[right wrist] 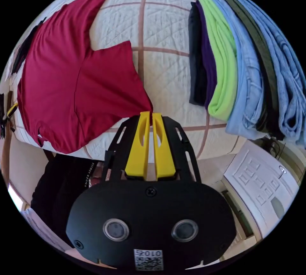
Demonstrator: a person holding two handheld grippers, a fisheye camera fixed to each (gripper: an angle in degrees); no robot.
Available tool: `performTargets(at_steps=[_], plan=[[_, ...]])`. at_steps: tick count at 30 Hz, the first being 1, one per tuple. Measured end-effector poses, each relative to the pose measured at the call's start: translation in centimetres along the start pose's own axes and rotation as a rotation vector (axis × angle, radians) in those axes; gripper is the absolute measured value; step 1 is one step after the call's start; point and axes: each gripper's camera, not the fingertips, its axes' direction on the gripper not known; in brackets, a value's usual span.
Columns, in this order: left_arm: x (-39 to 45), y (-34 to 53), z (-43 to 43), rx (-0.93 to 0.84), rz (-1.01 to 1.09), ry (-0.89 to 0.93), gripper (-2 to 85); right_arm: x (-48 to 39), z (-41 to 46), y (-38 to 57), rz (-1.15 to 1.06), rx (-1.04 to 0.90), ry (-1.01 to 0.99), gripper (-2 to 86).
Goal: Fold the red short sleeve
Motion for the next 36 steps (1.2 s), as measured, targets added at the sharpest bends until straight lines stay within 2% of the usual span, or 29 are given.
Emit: performTargets(at_steps=[2, 7, 10, 14, 18, 21, 23, 25, 29, 30, 33, 35, 36], plan=[[-1.5, 0.9, 0.0, 0.043, -0.064, 0.037, 4.4, -0.7, 1.5, -0.7, -0.029, -0.051, -0.018, 2.5], [-2.3, 1.9, -1.8, 0.159, -0.114, -0.070, 7.3, -4.4, 3.5, -2.3, -0.018, -0.088, 0.128, 3.5], [-2.3, 0.8, -0.6, 0.101, -0.025, -0.095, 6.9, -5.7, 3.9, -2.3, -0.035, -0.063, 0.196, 3.5], [-2.2, -0.8, 2.8, 0.000, 0.094, 0.001, 3.4, -5.9, 4.1, -2.5, -0.036, -0.062, 0.153, 3.5], [-2.6, -0.9, 3.3, -0.014, 0.054, 0.087, 0.9, -5.8, 4.4, -2.7, -0.016, -0.065, 0.071, 3.0], [-5.1, 1.5, 1.1, 0.058, -0.081, 0.226, 0.3, -5.7, 4.8, -2.3, -0.002, -0.048, 0.014, 2.7], [-8.9, 5.7, -0.2, 0.088, -0.321, 0.234, 0.2, -5.6, 5.2, -2.2, 0.030, -0.031, -0.040, 2.8], [-11.1, 8.5, 0.5, 0.089, -0.428, 0.336, 0.2, -5.7, 5.8, -2.3, 0.058, -0.022, -0.082, 3.1], [-10.9, 8.9, 4.1, 0.019, -0.492, 0.387, 0.9, -7.2, 6.7, -2.6, 0.053, -0.014, -0.063, 4.2], [-10.6, 8.6, 4.4, 0.009, -0.500, 0.372, 1.1, -7.5, 6.7, -2.3, 0.036, 0.000, -0.058, 5.3], [-8.0, 8.2, 3.7, -0.018, -0.487, 0.114, 3.0, -7.8, 5.3, -0.4, 0.103, 0.080, -0.004, 6.2], [-3.2, 8.0, 1.2, 0.010, -0.346, -0.193, 4.8, -9.1, 3.6, 1.7, 0.097, 0.226, 0.061, 6.6], [-1.6, 7.7, 0.8, 0.010, -0.285, -0.250, 5.2, -10.8, 2.7, 2.9, 0.041, 0.308, 0.081, 6.9]])
